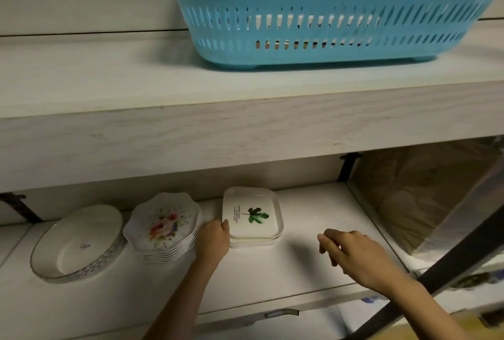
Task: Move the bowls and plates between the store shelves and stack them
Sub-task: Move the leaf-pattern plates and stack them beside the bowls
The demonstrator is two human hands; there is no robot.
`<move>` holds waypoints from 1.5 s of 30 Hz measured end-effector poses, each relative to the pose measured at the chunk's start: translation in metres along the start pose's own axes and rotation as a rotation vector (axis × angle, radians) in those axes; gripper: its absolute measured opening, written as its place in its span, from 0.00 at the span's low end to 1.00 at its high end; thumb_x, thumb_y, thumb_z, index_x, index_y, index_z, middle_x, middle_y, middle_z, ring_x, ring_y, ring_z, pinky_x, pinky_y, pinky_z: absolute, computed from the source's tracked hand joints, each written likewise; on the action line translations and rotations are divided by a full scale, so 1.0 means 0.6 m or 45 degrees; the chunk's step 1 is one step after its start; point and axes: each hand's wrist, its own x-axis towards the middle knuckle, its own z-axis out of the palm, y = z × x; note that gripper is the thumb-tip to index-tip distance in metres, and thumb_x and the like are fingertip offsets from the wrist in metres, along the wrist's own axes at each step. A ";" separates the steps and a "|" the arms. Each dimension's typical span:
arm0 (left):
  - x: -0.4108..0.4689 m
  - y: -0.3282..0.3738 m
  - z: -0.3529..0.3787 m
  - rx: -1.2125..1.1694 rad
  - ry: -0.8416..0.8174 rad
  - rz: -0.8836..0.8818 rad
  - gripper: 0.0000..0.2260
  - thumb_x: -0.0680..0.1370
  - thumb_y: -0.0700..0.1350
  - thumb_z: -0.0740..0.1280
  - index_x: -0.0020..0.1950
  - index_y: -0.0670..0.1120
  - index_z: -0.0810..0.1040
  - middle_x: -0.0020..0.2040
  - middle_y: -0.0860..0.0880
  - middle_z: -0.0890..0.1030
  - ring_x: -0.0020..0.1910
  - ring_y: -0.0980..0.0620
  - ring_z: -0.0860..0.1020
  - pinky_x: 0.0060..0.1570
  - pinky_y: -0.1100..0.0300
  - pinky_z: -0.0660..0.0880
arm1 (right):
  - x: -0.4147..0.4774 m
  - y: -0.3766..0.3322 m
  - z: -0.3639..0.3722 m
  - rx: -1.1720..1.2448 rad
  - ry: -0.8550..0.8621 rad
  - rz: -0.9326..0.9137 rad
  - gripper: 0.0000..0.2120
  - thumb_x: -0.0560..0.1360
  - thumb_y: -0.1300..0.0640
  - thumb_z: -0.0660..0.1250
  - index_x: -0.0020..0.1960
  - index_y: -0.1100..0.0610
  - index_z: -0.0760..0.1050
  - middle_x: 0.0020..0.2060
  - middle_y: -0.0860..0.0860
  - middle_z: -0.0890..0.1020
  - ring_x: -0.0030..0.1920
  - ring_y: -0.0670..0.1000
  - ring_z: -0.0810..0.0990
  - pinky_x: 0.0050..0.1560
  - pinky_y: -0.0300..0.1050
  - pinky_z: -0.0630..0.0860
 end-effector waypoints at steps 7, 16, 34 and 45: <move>-0.019 -0.017 -0.038 -0.025 -0.180 -0.060 0.16 0.80 0.51 0.54 0.38 0.44 0.71 0.36 0.46 0.75 0.38 0.49 0.75 0.40 0.56 0.73 | 0.025 -0.027 0.011 -0.039 -0.031 -0.135 0.18 0.78 0.40 0.45 0.45 0.44 0.71 0.32 0.43 0.77 0.32 0.41 0.75 0.36 0.32 0.70; -0.098 -0.077 -0.143 -0.009 0.010 -0.004 0.12 0.80 0.50 0.56 0.46 0.45 0.75 0.32 0.52 0.73 0.35 0.52 0.75 0.42 0.60 0.75 | 0.078 -0.114 0.040 -0.090 -0.059 -0.575 0.13 0.80 0.44 0.50 0.51 0.47 0.71 0.46 0.44 0.78 0.41 0.45 0.74 0.42 0.39 0.70; -0.393 -0.290 -0.264 0.046 0.698 -0.575 0.09 0.79 0.46 0.59 0.45 0.43 0.75 0.33 0.48 0.77 0.28 0.56 0.72 0.26 0.69 0.64 | 0.041 -0.387 0.135 -0.036 -0.319 -1.211 0.12 0.80 0.48 0.54 0.51 0.52 0.74 0.48 0.47 0.80 0.45 0.47 0.77 0.40 0.33 0.68; -0.505 -0.459 -0.367 0.410 0.726 -0.747 0.13 0.80 0.51 0.55 0.54 0.47 0.75 0.41 0.51 0.76 0.37 0.56 0.73 0.26 0.70 0.60 | -0.056 -0.589 0.209 -0.151 -0.288 -1.268 0.12 0.79 0.48 0.54 0.52 0.50 0.74 0.51 0.47 0.80 0.46 0.50 0.78 0.46 0.44 0.73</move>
